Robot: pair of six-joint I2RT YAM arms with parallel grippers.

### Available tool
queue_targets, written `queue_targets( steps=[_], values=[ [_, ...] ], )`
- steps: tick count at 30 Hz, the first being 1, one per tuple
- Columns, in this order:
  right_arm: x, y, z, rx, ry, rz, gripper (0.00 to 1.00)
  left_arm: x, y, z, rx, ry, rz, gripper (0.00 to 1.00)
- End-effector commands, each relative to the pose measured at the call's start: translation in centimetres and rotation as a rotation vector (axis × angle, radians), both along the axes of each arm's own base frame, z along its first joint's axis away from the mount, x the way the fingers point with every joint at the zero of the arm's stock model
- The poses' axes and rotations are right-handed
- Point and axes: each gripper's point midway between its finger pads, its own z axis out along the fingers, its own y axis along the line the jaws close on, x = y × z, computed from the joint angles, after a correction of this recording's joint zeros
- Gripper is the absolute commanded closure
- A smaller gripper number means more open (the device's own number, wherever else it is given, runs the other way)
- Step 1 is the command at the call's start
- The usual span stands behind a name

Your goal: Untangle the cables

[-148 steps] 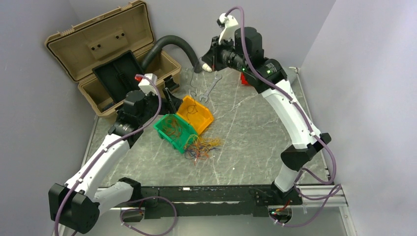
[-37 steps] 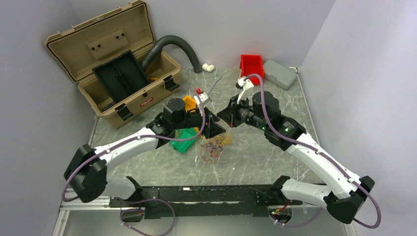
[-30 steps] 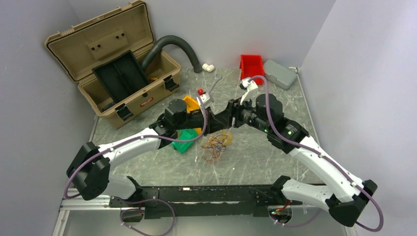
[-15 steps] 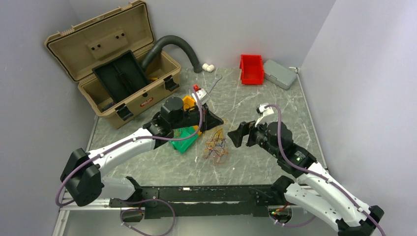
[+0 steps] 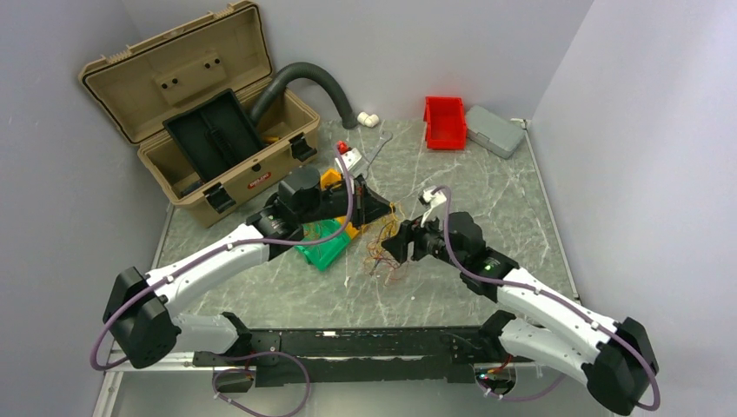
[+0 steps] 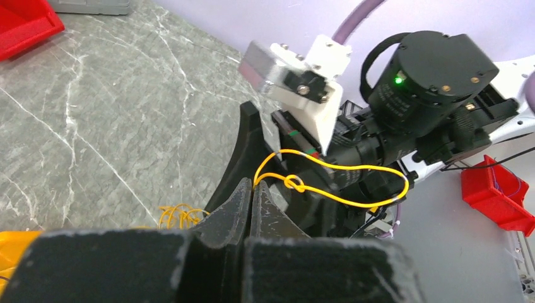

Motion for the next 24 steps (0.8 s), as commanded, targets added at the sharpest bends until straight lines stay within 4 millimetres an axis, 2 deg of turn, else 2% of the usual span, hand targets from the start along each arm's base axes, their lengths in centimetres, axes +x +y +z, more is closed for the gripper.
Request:
queue_targets(
  steps=[1,3,4,5,8,10,14,16,21,24],
  values=[
    [1.7,1.7,2.6,0.070,-0.081,0.014,0.45,-0.6,0.4,4.6,-0.093,-0.057,-0.010,1.00],
    [2.4,0.8,1.3,0.047,-0.039,-0.072,0.83,0.1,1.0,5.0,-0.098,-0.057,0.032,1.00],
    [2.8,-0.1,0.7,0.035,-0.020,-0.133,0.97,0.7,1.8,5.1,-0.095,-0.055,0.076,1.00],
    [3.1,-1.4,0.2,0.022,-0.011,-0.206,1.00,1.6,2.8,4.9,-0.085,-0.045,0.137,1.00],
    [3.5,-6.1,-1.5,-0.012,0.018,-0.449,1.00,4.2,7.3,4.2,-0.073,-0.001,0.366,1.00],
    [3.3,-10.0,-2.6,-0.055,0.056,-0.642,1.00,5.1,10.5,3.7,-0.080,0.009,0.497,1.00],
    [1.9,-19.1,-3.6,-0.139,0.140,-1.134,1.00,5.3,15.9,2.7,-0.080,0.027,0.713,1.00],
    [0.9,-22.3,-3.0,-0.198,0.135,-1.295,1.00,5.1,17.7,2.2,-0.077,0.029,0.785,1.00],
    [0.3,-25.7,-1.1,-0.220,0.122,-1.479,1.00,4.4,20.0,3.0,-0.075,0.009,0.868,1.00],
    [0.6,-26.5,-0.8,-0.216,0.130,-1.496,1.00,3.9,20.6,4.0,-0.077,-0.010,0.878,1.00]
  ],
)
